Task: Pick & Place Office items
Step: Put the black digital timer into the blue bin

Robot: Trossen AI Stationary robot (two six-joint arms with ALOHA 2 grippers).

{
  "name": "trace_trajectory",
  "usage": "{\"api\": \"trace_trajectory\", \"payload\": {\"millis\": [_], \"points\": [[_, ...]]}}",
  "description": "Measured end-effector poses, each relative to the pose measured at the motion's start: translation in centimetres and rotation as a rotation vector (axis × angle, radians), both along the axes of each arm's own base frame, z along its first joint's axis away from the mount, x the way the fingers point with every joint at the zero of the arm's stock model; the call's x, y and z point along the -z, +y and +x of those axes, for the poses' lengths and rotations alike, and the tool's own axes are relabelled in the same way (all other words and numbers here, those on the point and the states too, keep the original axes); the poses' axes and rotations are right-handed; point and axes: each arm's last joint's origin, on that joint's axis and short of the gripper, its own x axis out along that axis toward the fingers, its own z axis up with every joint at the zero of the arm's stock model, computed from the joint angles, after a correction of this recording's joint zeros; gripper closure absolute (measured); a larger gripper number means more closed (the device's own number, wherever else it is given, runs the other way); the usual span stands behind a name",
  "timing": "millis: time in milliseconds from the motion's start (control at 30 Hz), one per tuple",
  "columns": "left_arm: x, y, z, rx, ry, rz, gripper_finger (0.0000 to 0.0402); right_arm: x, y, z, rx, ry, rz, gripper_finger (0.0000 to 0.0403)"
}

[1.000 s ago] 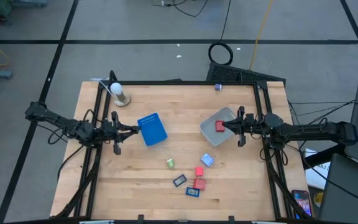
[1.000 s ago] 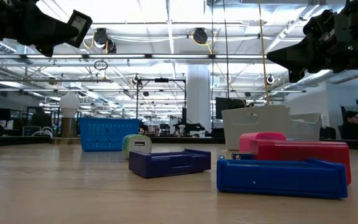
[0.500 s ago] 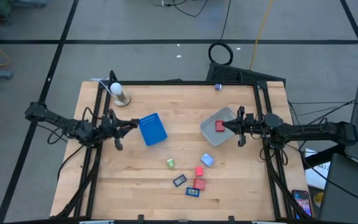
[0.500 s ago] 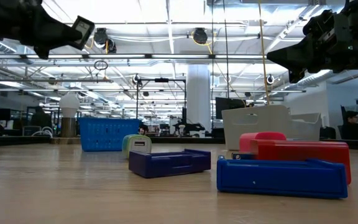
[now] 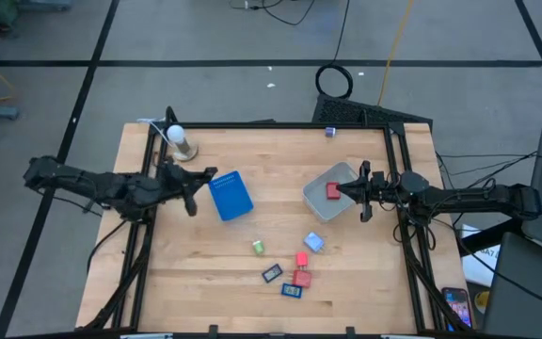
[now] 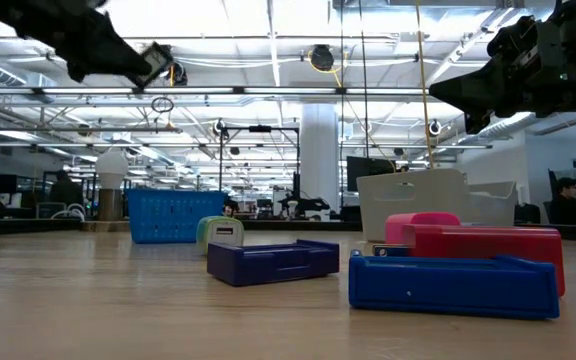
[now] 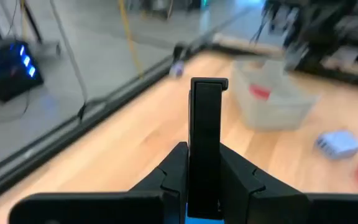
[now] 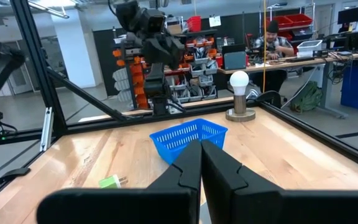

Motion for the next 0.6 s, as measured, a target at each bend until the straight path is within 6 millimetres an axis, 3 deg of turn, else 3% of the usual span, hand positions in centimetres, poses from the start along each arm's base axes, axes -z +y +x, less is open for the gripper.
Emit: {"api": "trace_trajectory", "payload": {"millis": [267,600], "points": [[1.6,1.6,3.5,-0.024,0.206,-0.076,0.0349,0.0,0.0,0.0,-0.002,0.003,0.0,0.0399],[6.9,3.8,7.2,-0.057,0.464,-0.177,0.0352,0.2,0.0,0.0,-0.003,0.017,0.003,0.0398]]}}
